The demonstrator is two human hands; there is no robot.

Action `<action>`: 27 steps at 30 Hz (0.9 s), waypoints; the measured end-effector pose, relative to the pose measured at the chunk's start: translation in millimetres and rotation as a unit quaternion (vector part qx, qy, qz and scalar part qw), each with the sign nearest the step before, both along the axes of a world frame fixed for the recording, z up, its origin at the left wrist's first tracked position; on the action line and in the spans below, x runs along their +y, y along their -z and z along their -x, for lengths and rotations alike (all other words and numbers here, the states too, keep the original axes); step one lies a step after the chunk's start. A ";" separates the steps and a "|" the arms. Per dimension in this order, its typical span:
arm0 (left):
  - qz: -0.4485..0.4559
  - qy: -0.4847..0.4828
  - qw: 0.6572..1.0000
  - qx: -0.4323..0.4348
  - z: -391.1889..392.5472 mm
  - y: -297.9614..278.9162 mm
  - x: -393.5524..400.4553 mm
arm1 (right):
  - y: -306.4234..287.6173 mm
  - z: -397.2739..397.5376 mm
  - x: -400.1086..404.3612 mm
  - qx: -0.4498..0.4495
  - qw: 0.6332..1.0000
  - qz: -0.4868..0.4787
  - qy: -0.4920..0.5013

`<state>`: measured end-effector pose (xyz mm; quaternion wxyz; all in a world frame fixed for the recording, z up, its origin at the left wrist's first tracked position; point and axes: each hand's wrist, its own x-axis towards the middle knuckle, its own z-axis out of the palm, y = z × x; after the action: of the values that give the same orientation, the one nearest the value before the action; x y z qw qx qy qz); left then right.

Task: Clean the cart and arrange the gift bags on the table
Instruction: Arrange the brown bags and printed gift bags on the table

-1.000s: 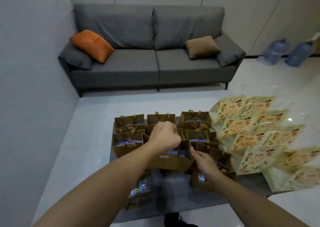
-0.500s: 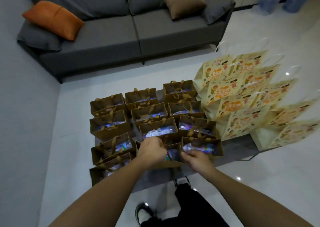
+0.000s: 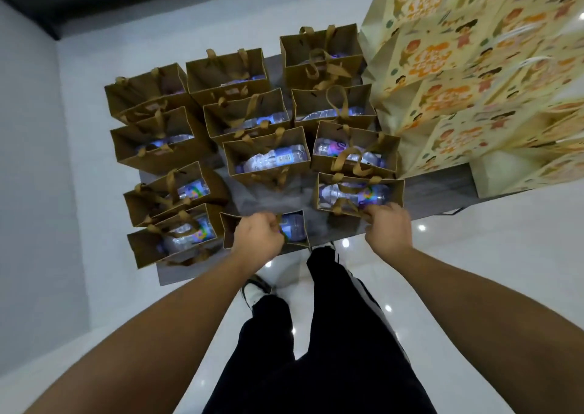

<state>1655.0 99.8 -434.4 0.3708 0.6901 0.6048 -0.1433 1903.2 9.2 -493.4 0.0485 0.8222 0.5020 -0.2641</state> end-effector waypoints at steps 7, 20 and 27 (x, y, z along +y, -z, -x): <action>-0.008 -0.010 1.000 -0.027 -3.2 13.4 15.9 | -0.8 -1.0 25.5 0.135 0.981 -0.088 0.111; 0.000 -0.021 1.000 -0.023 -16.7 35.0 25.5 | 22.0 -28.7 73.3 -0.006 0.981 0.191 -0.039; 0.020 0.004 1.000 -0.022 -15.2 18.7 32.4 | -20.9 -12.6 65.1 -0.009 0.986 0.158 -0.051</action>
<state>1670.1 132.3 -453.1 0.3975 0.6877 0.5907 -0.1418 1915.8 74.3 -472.5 0.1957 0.7797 0.4950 -0.3297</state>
